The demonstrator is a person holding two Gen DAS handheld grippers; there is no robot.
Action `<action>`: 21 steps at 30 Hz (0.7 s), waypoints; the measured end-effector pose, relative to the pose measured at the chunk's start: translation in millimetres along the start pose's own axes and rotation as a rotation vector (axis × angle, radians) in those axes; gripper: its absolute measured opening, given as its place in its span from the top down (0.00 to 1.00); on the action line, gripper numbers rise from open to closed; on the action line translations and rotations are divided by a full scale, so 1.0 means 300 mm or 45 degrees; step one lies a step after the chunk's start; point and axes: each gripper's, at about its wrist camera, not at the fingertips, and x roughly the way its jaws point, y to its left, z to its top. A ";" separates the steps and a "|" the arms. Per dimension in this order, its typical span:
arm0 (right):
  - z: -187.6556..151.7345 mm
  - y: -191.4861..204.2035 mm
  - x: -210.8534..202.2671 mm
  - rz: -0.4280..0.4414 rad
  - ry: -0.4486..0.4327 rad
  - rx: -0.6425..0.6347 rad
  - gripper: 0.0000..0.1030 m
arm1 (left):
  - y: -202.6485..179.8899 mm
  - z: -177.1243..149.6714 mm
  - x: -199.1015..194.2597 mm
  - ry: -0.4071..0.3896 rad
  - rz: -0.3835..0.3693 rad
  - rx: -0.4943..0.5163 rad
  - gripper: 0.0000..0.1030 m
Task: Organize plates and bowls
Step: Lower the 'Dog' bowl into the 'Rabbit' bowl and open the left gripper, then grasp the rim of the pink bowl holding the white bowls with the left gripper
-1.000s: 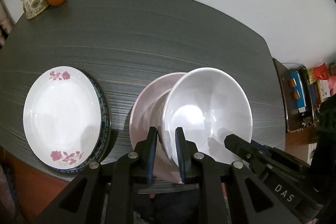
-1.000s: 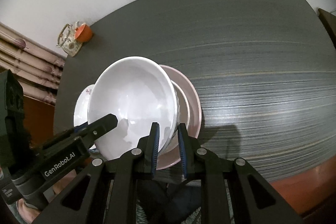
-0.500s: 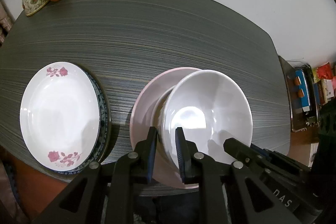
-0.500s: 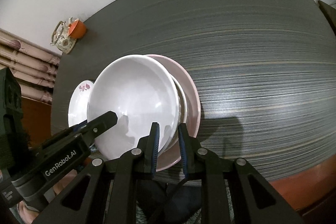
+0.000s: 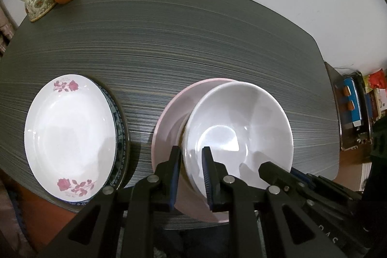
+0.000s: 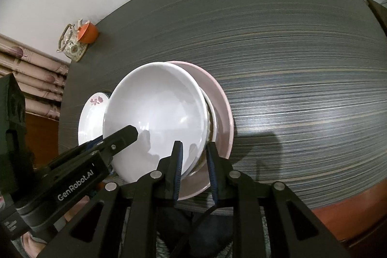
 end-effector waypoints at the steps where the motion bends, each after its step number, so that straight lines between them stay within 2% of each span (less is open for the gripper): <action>1: -0.001 0.000 0.000 0.001 0.000 -0.001 0.79 | -0.001 0.000 0.001 -0.001 0.004 0.001 0.83; 13: -0.012 0.003 -0.006 0.004 -0.002 0.001 0.76 | 0.009 0.000 0.003 0.004 0.006 -0.004 0.81; 21: -0.012 0.001 -0.019 0.023 -0.009 0.010 0.74 | 0.014 0.001 -0.038 -0.050 0.008 0.029 0.77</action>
